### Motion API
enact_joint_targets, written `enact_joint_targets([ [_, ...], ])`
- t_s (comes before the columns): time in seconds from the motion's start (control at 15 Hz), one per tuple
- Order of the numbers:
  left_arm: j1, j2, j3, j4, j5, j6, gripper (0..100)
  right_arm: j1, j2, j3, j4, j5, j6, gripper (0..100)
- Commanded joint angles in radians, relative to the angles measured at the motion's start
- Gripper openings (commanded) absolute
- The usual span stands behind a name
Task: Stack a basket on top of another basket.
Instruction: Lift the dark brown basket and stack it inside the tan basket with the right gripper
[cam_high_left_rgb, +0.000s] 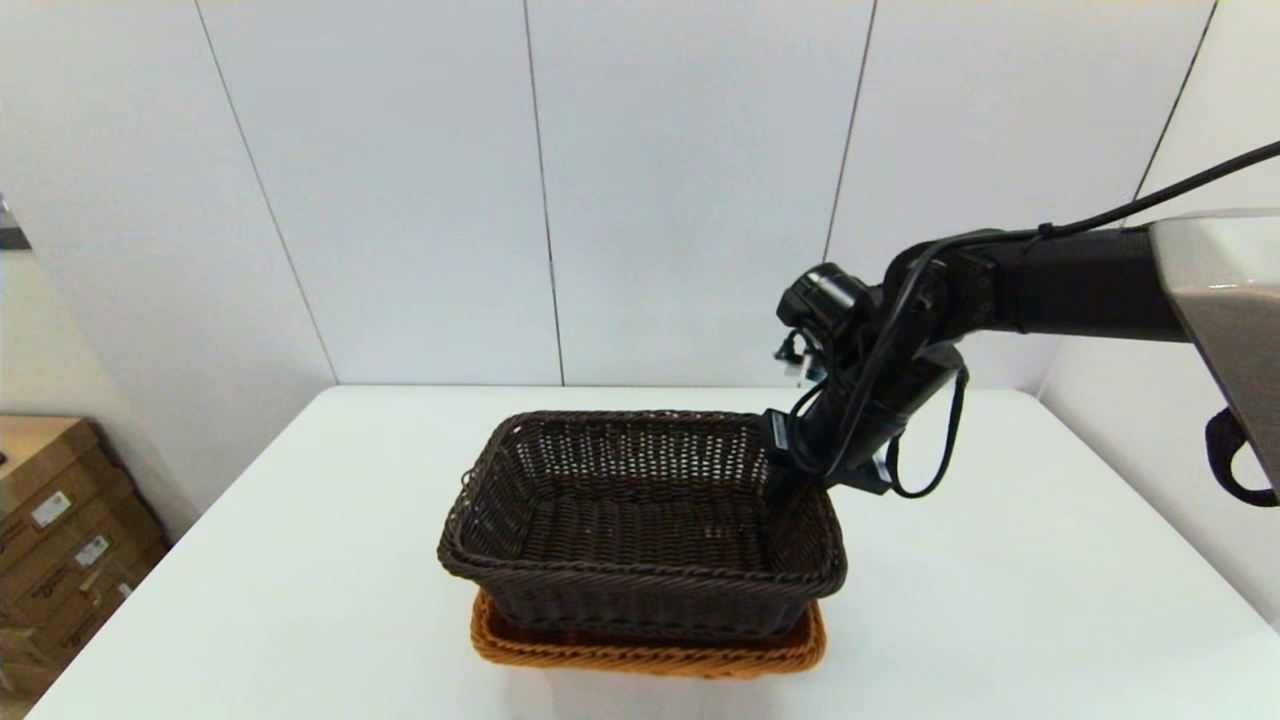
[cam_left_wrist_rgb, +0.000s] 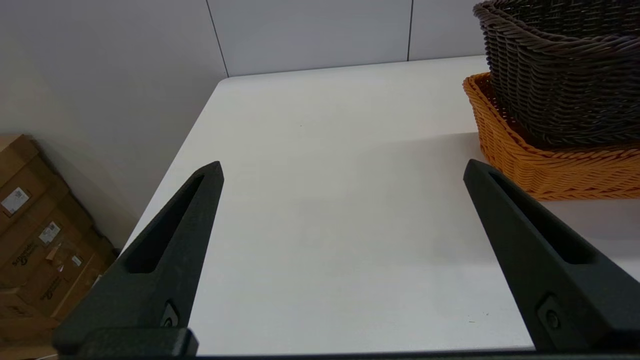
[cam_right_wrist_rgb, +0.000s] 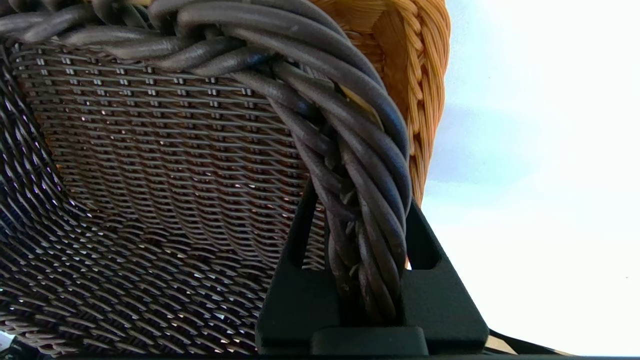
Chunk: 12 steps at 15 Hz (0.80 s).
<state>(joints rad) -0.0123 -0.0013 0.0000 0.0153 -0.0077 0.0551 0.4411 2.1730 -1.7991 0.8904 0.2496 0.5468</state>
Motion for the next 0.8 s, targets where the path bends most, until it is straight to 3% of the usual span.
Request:
enact_joint_targets([
  [0.07, 0.0, 0.001, 0.005, 0.0, 0.0, 0.0, 100, -0.002, 0.025, -0.016, 0.004, 0.0, 0.002, 0],
  [0.8, 0.0, 0.001, 0.005, 0.0, 0.0, 0.0, 100, -0.048, 0.044, -0.029, 0.005, 0.02, -0.008, 0],
])
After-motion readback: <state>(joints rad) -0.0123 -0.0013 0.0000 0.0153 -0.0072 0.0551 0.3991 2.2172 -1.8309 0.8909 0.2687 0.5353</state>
